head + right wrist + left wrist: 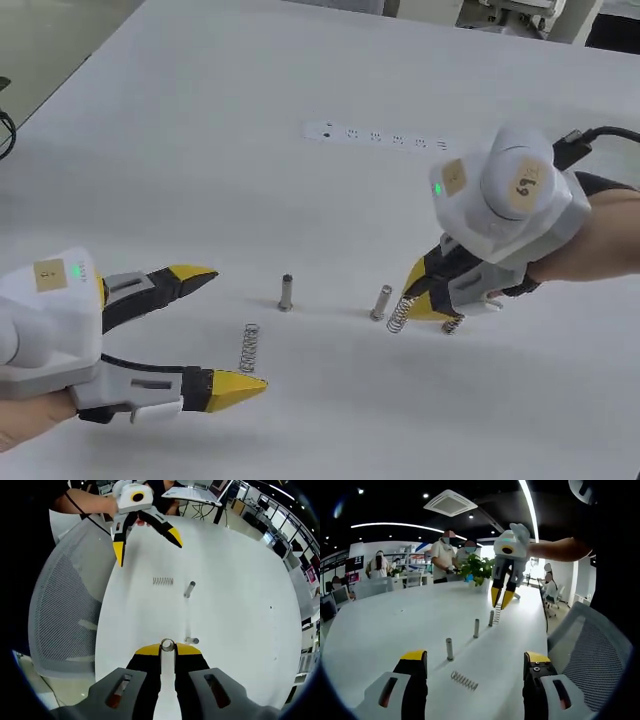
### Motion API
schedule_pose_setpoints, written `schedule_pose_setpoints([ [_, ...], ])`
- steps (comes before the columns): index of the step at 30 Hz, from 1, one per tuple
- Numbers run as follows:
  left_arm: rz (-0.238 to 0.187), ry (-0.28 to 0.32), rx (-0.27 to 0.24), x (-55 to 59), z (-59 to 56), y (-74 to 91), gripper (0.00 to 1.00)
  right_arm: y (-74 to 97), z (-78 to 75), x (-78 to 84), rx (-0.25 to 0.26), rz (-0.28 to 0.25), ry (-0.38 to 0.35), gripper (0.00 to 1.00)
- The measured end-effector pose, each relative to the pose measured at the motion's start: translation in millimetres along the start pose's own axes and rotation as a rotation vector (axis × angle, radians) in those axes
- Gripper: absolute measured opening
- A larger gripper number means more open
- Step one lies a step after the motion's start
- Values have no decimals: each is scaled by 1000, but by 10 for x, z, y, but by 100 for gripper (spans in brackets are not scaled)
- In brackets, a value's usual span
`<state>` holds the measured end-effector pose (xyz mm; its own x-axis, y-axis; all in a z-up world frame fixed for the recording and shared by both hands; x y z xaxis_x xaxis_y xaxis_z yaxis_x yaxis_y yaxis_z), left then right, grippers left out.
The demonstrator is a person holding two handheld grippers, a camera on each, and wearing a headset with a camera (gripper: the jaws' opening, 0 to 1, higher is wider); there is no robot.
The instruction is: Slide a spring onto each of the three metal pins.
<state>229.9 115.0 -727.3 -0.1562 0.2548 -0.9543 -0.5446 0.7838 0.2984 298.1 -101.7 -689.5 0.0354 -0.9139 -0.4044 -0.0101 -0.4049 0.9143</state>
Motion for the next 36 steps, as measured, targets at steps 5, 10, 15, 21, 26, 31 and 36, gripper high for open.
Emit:
schedule_pose_setpoints([
  [5, 5, 5, -4, 19, 10, 16, 74, 13, -86, -2, 23, 4, -1, 6],
  [10, 6, 10, -6, 29, 12, 25, 74, 38, -153, -23, 38, -4, -2, 6],
  [15, 7, 12, -8, 35, 19, 30, 73, 73, -185, -53, 60, -15, 14, 6],
  [21, 9, 16, -7, 43, 18, 27, 73, 69, -280, -46, 77, -13, 16, 6],
  [26, 7, 15, -11, 48, 19, 37, 73, 47, -320, -47, 88, -4, 36, 6],
  [31, 7, 20, -14, 51, 26, 39, 73, 33, -363, -70, 93, -11, 43, 6],
  [36, 9, 25, -8, 51, 27, 32, 72, 9, -380, -73, 83, 10, 55, 6],
])
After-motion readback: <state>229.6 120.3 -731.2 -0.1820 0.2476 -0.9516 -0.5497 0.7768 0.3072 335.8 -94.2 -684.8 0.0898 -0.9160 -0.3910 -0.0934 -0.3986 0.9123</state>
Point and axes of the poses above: the centre of the closed fingertips' face, and the gripper's own axes: y roughly backward along the fingers, z roughly to its left, x roughly out of its underside, the point moved 7 cm from there along y, roughly backward along the fingers, and after that the axes turned 5 degrees about -y, right-handed, at the moved point
